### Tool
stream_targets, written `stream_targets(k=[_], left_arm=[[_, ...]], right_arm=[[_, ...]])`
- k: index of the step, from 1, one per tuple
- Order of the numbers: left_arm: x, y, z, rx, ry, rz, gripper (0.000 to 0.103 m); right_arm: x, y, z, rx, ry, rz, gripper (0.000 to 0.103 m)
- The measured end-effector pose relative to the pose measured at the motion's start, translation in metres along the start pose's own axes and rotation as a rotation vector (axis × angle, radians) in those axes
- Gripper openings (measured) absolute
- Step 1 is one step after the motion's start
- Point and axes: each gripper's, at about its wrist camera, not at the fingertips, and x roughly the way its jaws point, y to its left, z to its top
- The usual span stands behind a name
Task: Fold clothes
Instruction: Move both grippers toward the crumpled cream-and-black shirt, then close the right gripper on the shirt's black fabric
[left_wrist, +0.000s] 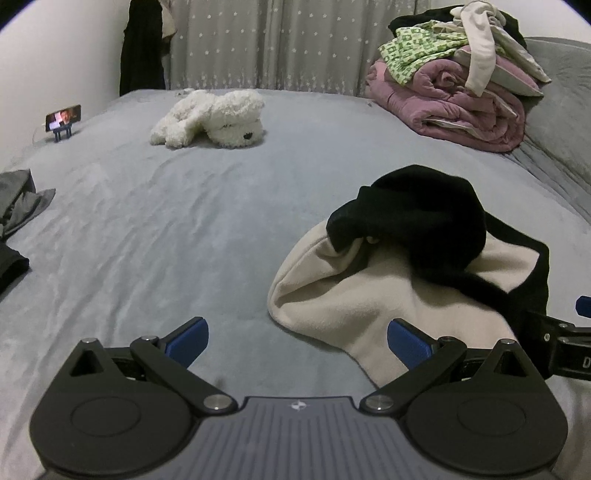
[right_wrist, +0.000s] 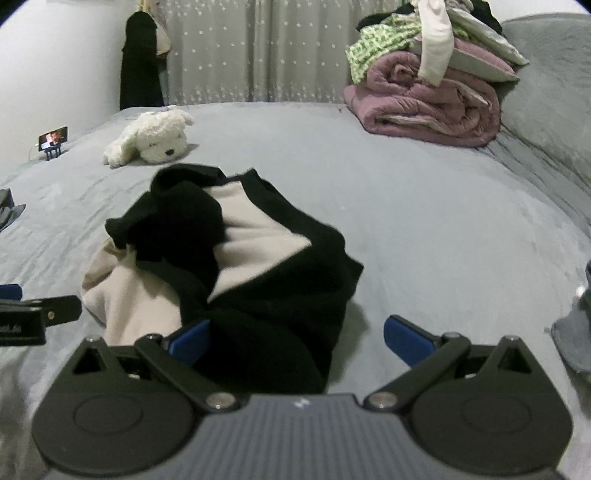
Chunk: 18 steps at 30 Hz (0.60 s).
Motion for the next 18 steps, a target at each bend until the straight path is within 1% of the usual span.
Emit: stream_targets(k=[5, 7, 9, 11, 14, 16, 18], left_arm=[[0.005, -0.001, 0.008, 0.026, 0.001, 0.012, 0.103], [0.008, 0.0, 0.01, 0.025, 0.009, 0.02, 0.103], [0.011, 0.001, 0.011, 0.012, 0.02, 0.026, 0.103], [0.015, 0.003, 0.011, -0.014, 0.045, 0.02, 0.103], [0.019, 0.001, 0.012, -0.03, 0.068, 0.012, 0.103], [0.021, -0.002, 0.012, -0.013, 0.063, 0.027, 0.103], [0.024, -0.004, 0.013, 0.003, 0.06, 0.044, 0.103]], right_arm=[[0.001, -0.002, 0.017, 0.029, -0.02, 0.082, 0.103], [0.004, 0.001, 0.024, 0.01, -0.019, 0.089, 0.099], [0.01, 0.004, 0.031, -0.004, 0.002, 0.106, 0.092], [0.018, 0.005, 0.038, -0.017, 0.03, 0.125, 0.089], [0.032, 0.007, 0.05, -0.047, 0.052, 0.122, 0.086], [0.043, 0.008, 0.051, -0.046, 0.065, 0.128, 0.079], [0.054, 0.008, 0.051, -0.038, 0.081, 0.138, 0.066]])
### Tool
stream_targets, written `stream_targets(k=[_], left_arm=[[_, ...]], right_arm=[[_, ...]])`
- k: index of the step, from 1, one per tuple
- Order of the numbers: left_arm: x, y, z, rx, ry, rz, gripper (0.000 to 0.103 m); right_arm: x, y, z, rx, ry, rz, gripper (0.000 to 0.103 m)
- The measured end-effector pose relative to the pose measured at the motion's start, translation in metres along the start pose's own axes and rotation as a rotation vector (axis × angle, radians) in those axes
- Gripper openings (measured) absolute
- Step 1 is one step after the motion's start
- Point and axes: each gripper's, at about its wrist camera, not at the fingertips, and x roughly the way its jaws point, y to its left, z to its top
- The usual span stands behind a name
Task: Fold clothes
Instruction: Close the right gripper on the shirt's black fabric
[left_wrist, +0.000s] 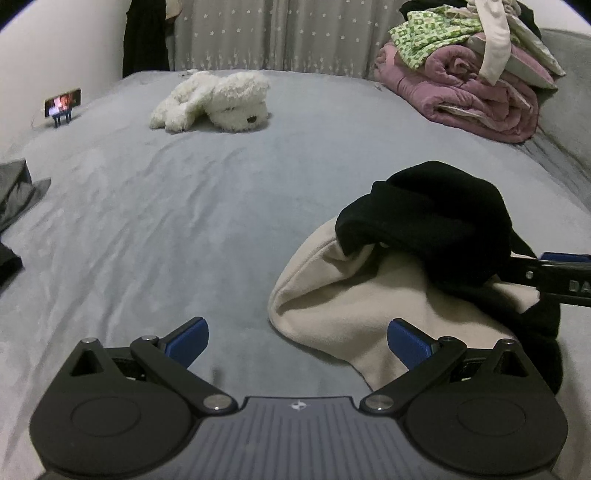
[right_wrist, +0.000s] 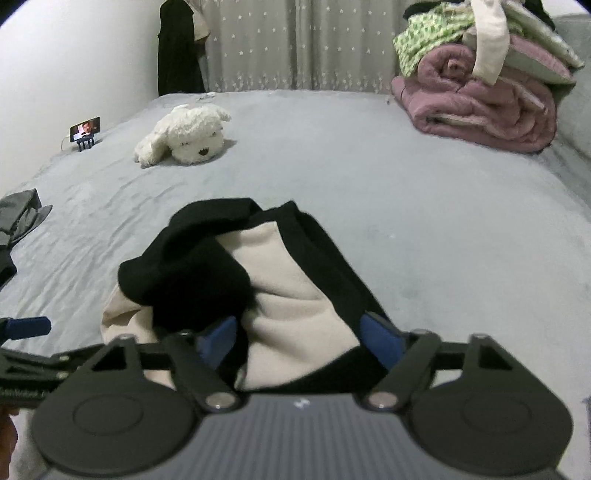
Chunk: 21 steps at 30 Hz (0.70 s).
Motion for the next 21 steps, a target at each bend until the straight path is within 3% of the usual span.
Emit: stream_targets(k=[4, 6, 12, 21], left_arm=[[0.008, -0.003, 0.002, -0.01, 0.011, 0.017, 0.103], [0.011, -0.006, 0.004, -0.017, 0.017, 0.019, 0.103], [0.011, -0.015, 0.007, -0.013, 0.012, 0.013, 0.103], [0.012, -0.014, 0.008, -0.011, 0.021, 0.026, 0.103]], right_arm=[[0.012, 0.001, -0.009, -0.016, 0.009, 0.011, 0.044], [0.007, -0.001, -0.01, -0.028, -0.018, 0.011, 0.027], [-0.012, -0.009, -0.009, -0.028, -0.113, -0.003, 0.019], [-0.064, -0.018, -0.003, -0.052, -0.376, -0.154, 0.016]])
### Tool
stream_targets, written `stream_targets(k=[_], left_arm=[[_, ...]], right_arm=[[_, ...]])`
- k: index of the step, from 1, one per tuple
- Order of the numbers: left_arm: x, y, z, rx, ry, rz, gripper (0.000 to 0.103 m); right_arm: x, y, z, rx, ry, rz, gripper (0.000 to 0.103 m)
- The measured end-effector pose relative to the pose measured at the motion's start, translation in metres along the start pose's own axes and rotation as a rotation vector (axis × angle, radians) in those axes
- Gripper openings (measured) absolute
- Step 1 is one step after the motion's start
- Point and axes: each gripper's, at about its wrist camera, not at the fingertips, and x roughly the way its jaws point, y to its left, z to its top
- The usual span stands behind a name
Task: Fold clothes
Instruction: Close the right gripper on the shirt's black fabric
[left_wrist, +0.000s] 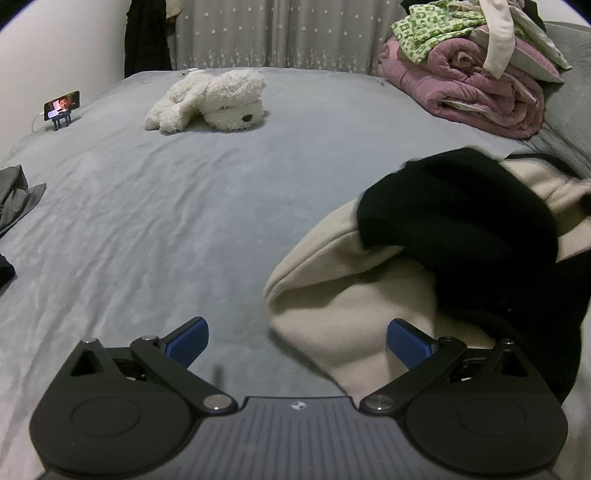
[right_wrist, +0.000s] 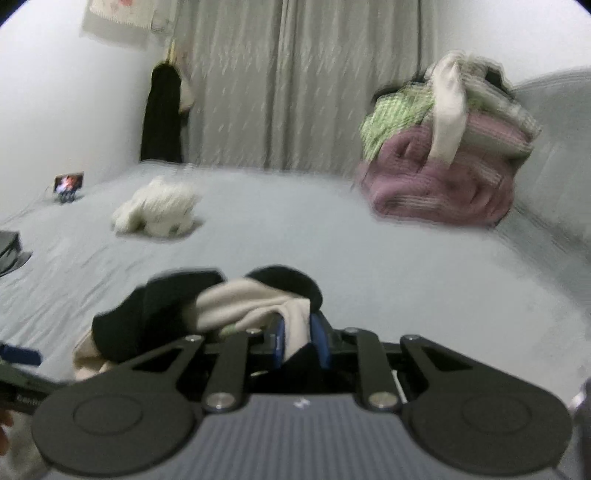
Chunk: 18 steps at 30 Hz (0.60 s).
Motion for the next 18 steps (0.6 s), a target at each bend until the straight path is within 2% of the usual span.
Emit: stream_targets(k=[2, 5, 10, 18], left_arm=[[0.002, 0.001, 0.0, 0.002, 0.015, 0.021, 0.103], [0.005, 0.003, 0.0, 0.005, 0.03, 0.041, 0.103], [0.003, 0.002, -0.001, 0.008, 0.024, 0.03, 0.103], [-0.002, -0.003, 0.001, 0.032, -0.01, -0.011, 0.103]], right_arm=[[-0.013, -0.006, 0.005, 0.011, -0.076, -0.012, 0.016], [-0.022, -0.015, 0.009, 0.046, -0.117, -0.02, 0.016], [-0.013, -0.024, 0.007, 0.076, -0.07, -0.018, 0.016], [-0.01, -0.021, 0.003, 0.071, -0.052, 0.012, 0.016]])
